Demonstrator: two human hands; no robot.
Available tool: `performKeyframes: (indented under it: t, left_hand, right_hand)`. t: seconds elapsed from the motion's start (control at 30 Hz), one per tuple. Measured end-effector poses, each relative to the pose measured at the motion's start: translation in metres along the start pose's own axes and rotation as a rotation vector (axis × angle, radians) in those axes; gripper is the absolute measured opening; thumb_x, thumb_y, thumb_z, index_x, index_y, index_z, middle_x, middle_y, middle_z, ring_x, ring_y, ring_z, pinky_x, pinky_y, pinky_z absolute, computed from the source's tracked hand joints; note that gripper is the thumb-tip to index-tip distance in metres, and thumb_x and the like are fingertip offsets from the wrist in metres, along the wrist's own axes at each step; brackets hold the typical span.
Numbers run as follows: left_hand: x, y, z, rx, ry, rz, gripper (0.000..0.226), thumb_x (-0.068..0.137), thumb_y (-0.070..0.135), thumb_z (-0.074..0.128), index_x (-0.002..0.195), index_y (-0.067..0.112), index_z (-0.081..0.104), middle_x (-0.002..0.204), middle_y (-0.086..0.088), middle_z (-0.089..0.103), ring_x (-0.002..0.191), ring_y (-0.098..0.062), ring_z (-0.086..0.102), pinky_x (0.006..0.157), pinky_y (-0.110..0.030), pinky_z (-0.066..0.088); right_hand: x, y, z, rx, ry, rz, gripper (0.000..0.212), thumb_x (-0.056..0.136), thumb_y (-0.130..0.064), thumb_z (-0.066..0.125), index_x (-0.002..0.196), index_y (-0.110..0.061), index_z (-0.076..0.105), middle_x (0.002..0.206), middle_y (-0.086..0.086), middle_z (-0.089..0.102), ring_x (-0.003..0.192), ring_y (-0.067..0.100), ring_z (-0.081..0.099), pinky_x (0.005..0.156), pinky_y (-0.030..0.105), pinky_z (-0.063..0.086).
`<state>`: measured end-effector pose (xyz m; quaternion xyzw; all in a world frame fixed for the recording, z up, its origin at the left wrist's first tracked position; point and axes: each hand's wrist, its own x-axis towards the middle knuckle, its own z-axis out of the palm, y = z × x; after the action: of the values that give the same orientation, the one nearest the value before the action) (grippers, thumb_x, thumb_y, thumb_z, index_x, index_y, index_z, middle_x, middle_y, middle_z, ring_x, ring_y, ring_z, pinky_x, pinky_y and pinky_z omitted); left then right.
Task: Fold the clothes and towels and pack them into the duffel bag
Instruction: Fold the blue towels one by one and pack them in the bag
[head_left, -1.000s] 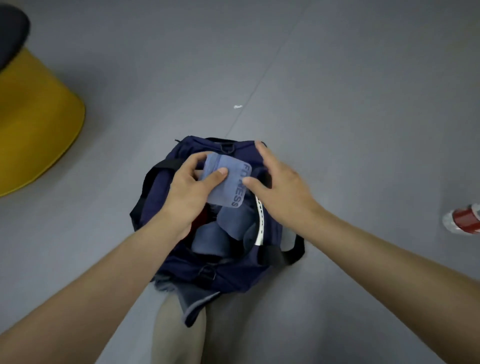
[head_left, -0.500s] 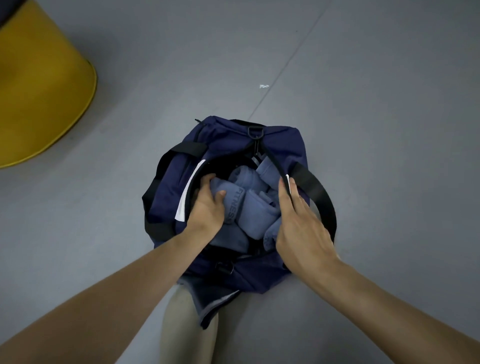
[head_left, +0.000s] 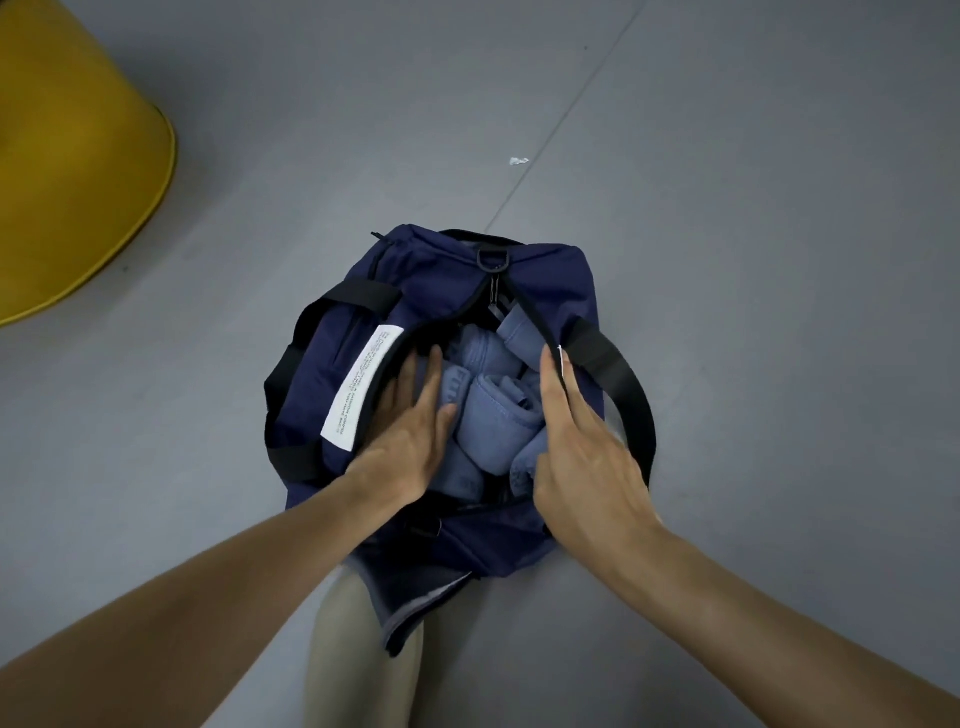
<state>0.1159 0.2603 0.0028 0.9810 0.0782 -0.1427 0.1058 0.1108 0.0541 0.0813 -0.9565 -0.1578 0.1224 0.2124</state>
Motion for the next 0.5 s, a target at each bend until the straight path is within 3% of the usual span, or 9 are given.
performKeyframes:
  t: [0.03, 0.1, 0.2, 0.3, 0.4, 0.5]
  left_hand:
    - [0.005, -0.001, -0.002, 0.055, -0.028, -0.019, 0.065, 0.103, 0.051, 0.014, 0.157, 0.03, -0.017, 0.167, -0.004, -0.016, 0.154, -0.027, 0.0, 0.124, -0.044, 0.01]
    - [0.013, 0.003, -0.009, 0.146, -0.057, -0.026, 0.066, 0.104, 0.052, 0.013, 0.157, 0.029, -0.019, 0.166, -0.004, -0.02, 0.154, -0.025, -0.009, 0.124, -0.046, 0.007]
    - [0.005, 0.012, -0.022, 0.134, 0.015, 0.053, 0.068, 0.103, 0.05, 0.012, 0.159, 0.02, -0.01, 0.168, -0.011, -0.009, 0.155, -0.029, -0.004, 0.125, -0.046, 0.012]
    - [-0.015, 0.019, -0.033, 0.056, 0.225, 0.219, 0.064, 0.106, 0.038, 0.027, 0.16, 0.007, 0.011, 0.167, -0.015, 0.009, 0.155, -0.029, 0.008, 0.125, -0.042, 0.017]
    - [-0.033, 0.027, -0.034, 0.151, 0.301, 0.401, 0.065, 0.101, 0.019, 0.051, 0.157, 0.003, 0.021, 0.166, -0.014, 0.015, 0.155, -0.026, 0.007, 0.125, -0.043, 0.019]
    - [-0.035, 0.027, -0.043, 0.224, 0.371, 0.459, 0.066, 0.095, 0.015, 0.055, 0.156, 0.011, 0.031, 0.164, -0.013, 0.023, 0.155, -0.031, 0.009, 0.125, -0.051, 0.014]
  right_hand:
    - [0.001, -0.001, -0.001, 0.053, 0.007, 0.003, 0.106, 0.082, -0.003, 0.059, 0.158, -0.021, -0.013, 0.167, -0.005, 0.004, 0.107, 0.008, 0.054, 0.067, 0.002, 0.031]
    - [0.004, 0.001, -0.006, 0.135, 0.026, 0.011, 0.106, 0.081, -0.001, 0.059, 0.159, -0.024, -0.01, 0.165, -0.007, 0.015, 0.098, 0.008, 0.054, 0.061, 0.009, 0.038]
    - [0.004, 0.009, -0.009, 0.149, 0.001, 0.029, 0.097, 0.085, -0.007, 0.057, 0.159, -0.021, -0.004, 0.166, -0.005, 0.003, 0.116, 0.015, 0.052, 0.08, 0.023, 0.051]
    - [-0.005, 0.015, -0.008, 0.18, 0.023, -0.053, 0.09, 0.093, -0.02, 0.053, 0.158, -0.03, -0.009, 0.166, -0.009, -0.009, 0.132, 0.014, 0.042, 0.087, 0.021, 0.05]
    - [-0.021, 0.011, 0.0, 0.194, 0.013, -0.079, 0.086, 0.097, -0.036, 0.049, 0.153, -0.046, -0.014, 0.166, -0.009, -0.009, 0.145, 0.019, 0.028, 0.095, 0.033, 0.053]
    - [-0.026, 0.008, 0.01, 0.161, -0.029, -0.038, 0.094, 0.094, -0.029, 0.051, 0.151, -0.042, -0.023, 0.165, -0.006, -0.011, 0.152, 0.026, 0.011, 0.109, 0.044, 0.044]
